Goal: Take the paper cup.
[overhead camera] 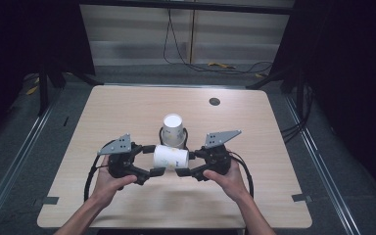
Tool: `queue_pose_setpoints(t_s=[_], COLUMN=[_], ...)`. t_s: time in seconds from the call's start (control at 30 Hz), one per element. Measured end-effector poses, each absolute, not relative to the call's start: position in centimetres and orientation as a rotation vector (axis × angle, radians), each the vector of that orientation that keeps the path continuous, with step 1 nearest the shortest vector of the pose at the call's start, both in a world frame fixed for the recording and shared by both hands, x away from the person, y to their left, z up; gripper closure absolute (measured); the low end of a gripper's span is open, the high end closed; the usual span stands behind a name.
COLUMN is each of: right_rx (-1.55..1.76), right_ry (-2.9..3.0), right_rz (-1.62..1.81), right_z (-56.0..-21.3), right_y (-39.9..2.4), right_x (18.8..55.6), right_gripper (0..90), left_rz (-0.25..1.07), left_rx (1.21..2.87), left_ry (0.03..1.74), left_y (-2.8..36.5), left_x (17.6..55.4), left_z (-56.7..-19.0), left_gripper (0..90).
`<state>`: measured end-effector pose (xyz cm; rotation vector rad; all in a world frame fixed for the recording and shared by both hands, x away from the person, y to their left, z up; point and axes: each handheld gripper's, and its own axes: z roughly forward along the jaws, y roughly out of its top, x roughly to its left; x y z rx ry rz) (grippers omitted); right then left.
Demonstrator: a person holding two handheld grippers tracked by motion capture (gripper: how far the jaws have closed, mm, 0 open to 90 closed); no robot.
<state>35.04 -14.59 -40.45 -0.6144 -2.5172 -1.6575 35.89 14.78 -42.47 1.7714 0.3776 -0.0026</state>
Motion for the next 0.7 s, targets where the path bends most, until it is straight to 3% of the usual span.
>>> queue_pose_setpoints(t_s=[0.43,0.7], right_rx=[-0.595,-0.595], right_ry=[-2.512,-2.508], right_rz=[-1.651,-1.648], right_z=[-40.68,-40.81], right_y=[-14.09,-14.06], right_x=[35.00,35.02], right_gripper=[38.3,38.3], left_rz=[-0.020,-0.035], left_rx=[1.732,1.725], left_ry=[0.377,0.368], left_y=[14.64,14.44], left_x=[35.89,35.88], left_z=[-42.56,-42.66], left_gripper=[12.9,16.0])
